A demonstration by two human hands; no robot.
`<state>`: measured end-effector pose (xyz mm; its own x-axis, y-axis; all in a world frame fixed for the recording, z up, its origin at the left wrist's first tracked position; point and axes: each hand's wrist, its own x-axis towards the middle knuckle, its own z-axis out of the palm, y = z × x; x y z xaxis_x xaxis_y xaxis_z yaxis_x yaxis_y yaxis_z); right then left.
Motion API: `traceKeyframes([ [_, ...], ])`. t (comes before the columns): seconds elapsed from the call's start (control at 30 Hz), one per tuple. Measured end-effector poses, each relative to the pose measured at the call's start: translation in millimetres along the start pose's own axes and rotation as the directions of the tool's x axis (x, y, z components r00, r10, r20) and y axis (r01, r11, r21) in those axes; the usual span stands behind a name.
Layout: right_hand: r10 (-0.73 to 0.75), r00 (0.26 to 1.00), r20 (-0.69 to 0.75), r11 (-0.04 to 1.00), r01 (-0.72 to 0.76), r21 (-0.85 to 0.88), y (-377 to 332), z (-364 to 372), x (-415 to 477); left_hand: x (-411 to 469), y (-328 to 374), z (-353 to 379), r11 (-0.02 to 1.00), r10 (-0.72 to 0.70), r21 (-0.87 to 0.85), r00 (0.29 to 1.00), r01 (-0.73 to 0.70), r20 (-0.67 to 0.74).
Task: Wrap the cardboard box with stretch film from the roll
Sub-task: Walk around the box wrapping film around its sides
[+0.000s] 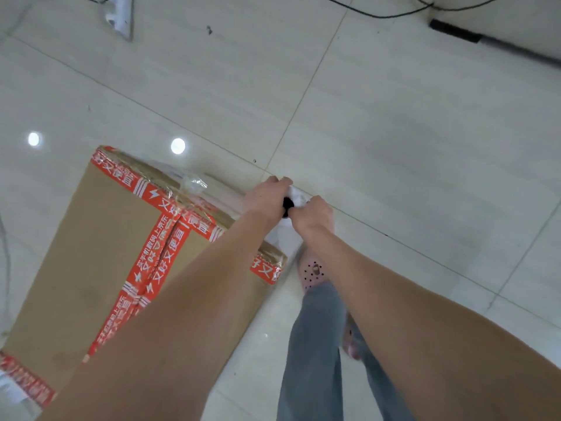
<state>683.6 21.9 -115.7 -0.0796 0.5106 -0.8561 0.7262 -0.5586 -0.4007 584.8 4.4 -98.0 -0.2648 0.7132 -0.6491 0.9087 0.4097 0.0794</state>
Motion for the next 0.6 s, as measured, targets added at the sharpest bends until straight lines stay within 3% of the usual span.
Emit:
traceKeyframes([
  [0.17, 0.024, 1.0, 0.003, 0.999, -0.023, -0.037, -3.8, 1.9, 15.2, 20.6, -7.0, -4.9, 0.967, 0.207, 0.151, 0.978, -0.207, 0.017],
  [0.3, -0.041, 0.997, -0.061, 0.985, 0.03, -0.169, -17.4, 8.3, 21.8, 33.1, -19.5, -10.6, 0.971, 0.2, 0.14, 0.979, -0.193, -0.042],
  [0.43, -0.194, 0.978, -0.072, 0.938, 0.164, -0.305, -52.7, 10.9, 30.0, 42.0, -46.4, -19.1, 0.996, -0.025, -0.087, 0.996, 0.017, -0.083],
  [0.6, -0.26, 0.965, -0.029, 0.953, 0.252, -0.167, -90.1, 18.8, 45.7, 54.3, -69.5, -27.0, 0.848, -0.365, -0.41, 0.931, 0.337, 0.01],
])
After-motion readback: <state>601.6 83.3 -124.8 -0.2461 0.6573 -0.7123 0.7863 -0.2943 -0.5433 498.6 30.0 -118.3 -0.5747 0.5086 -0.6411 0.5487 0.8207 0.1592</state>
